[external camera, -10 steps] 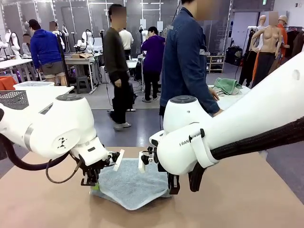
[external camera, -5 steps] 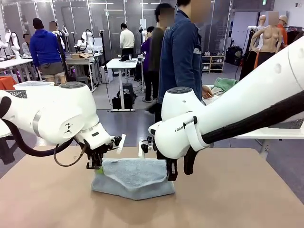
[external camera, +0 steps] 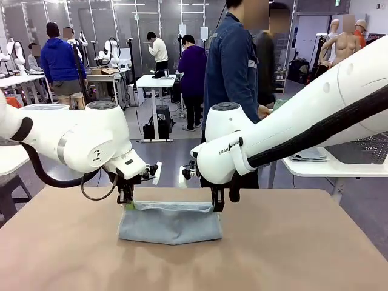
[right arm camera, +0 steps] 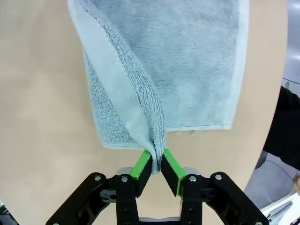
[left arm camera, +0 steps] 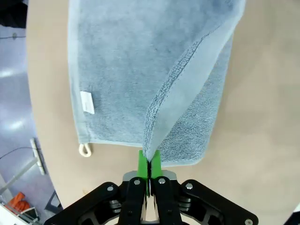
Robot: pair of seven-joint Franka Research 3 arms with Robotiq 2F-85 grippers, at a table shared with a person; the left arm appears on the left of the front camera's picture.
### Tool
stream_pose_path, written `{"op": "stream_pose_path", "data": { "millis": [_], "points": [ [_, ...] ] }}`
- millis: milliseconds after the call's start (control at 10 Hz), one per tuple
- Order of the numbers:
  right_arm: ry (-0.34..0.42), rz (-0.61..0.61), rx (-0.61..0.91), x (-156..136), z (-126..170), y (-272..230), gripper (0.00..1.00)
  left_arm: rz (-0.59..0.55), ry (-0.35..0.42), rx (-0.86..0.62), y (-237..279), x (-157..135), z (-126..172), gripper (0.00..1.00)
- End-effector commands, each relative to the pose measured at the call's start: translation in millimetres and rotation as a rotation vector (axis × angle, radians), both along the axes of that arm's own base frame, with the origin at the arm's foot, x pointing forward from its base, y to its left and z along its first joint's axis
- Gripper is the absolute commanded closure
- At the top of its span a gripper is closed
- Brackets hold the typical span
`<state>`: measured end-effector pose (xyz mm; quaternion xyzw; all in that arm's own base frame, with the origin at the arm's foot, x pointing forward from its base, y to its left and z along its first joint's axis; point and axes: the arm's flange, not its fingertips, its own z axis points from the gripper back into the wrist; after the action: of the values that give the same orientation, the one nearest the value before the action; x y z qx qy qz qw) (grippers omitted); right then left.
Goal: Fold the towels and place them in the basket.
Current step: When a person lays out a Towel with hook on the table, fold it in half twice.
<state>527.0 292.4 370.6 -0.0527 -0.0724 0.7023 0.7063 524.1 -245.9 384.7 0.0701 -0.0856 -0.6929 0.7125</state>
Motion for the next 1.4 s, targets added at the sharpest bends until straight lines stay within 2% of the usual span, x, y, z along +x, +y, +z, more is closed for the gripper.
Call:
{"op": "stream_pose_path", "data": {
  "millis": [0, 400, 700, 1300],
  "points": [
    [-0.029, 0.016, -0.009, 26.3, -1.1, 1.4, 0.84, 0.040, -0.012, 0.033, -10.3, 20.8, 2.2, 0.97],
    [-0.055, -0.019, -0.026, 55.0, -6.4, 2.4, 0.84, 0.097, -0.042, 0.058, -4.7, 42.7, -6.5, 0.97],
    [-0.060, -0.041, -0.031, 62.1, -15.5, -3.4, 0.84, 0.142, -0.054, 0.057, 10.2, 48.0, -12.9, 0.97],
    [-0.110, -0.063, -0.014, 66.8, -28.2, -7.9, 0.84, 0.112, -0.061, 0.038, 13.2, 60.3, -25.5, 0.97]
  ]
}}
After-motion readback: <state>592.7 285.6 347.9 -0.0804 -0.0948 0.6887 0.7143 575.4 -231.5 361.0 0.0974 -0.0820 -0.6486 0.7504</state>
